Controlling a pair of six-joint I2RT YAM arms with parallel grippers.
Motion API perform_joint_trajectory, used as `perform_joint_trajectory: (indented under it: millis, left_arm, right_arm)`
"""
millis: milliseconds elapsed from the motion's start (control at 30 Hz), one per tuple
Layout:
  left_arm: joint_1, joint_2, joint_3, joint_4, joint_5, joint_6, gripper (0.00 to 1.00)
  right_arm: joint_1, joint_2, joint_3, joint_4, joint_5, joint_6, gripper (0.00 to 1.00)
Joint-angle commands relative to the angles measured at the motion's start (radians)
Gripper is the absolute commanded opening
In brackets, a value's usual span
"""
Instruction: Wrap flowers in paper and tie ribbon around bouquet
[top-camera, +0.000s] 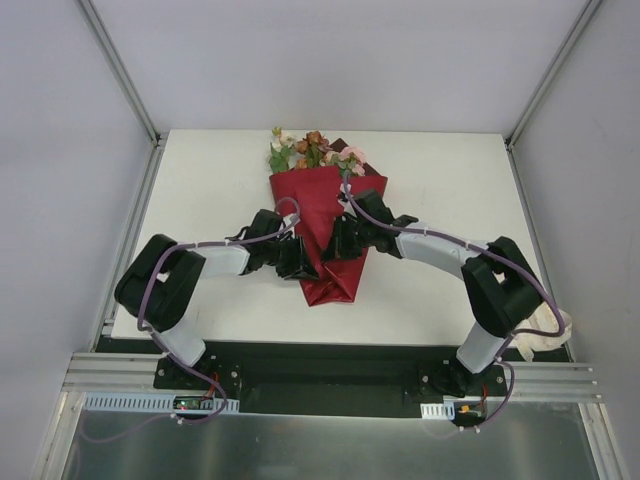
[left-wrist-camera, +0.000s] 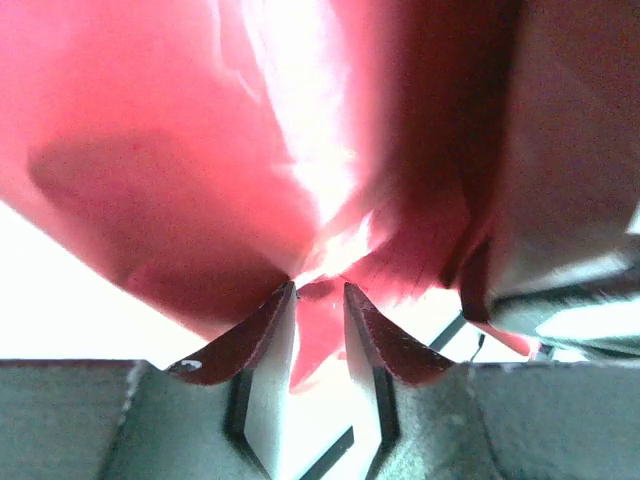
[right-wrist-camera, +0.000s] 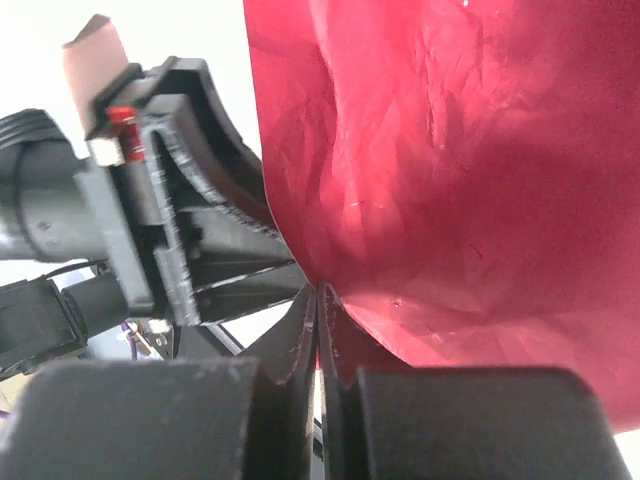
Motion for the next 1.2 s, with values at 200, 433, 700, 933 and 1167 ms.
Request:
perform_joint_trajectory:
  millis: [200, 433, 700, 933, 1167]
  left_arm:
    - [0.014, -0.195, -0.147, 0.010, -0.219, -0.035, 0.22]
    - [0.004, -0.164, -0.274, 0.235, -0.198, -0.161, 0.17]
    - [-0.038, -0.127, -0.319, 0.331, -0.211, -0.225, 0.14]
    - [-0.038, -0.184, -0.324, 0.323, -0.205, -0.207, 0.17]
    - [-0.030, -0.239, -0.321, 0.279, -0.170, -0.201, 0.24]
  right_arm:
    - [0.025, 0.096, 0.098, 0.049, -0.039, 0.043, 0.01]
    - [0.037, 0.136, 0.127, 0.066, -0.039, 0.138, 0.01]
    - [0.055, 0.188, 0.127, 0.172, -0.039, 0.296, 0.01]
    - [0.056, 0.223, 0.100, 0.190, 0.026, 0.299, 0.01]
    - [0.054, 0.249, 0.107, 0.192, 0.098, 0.270, 0.01]
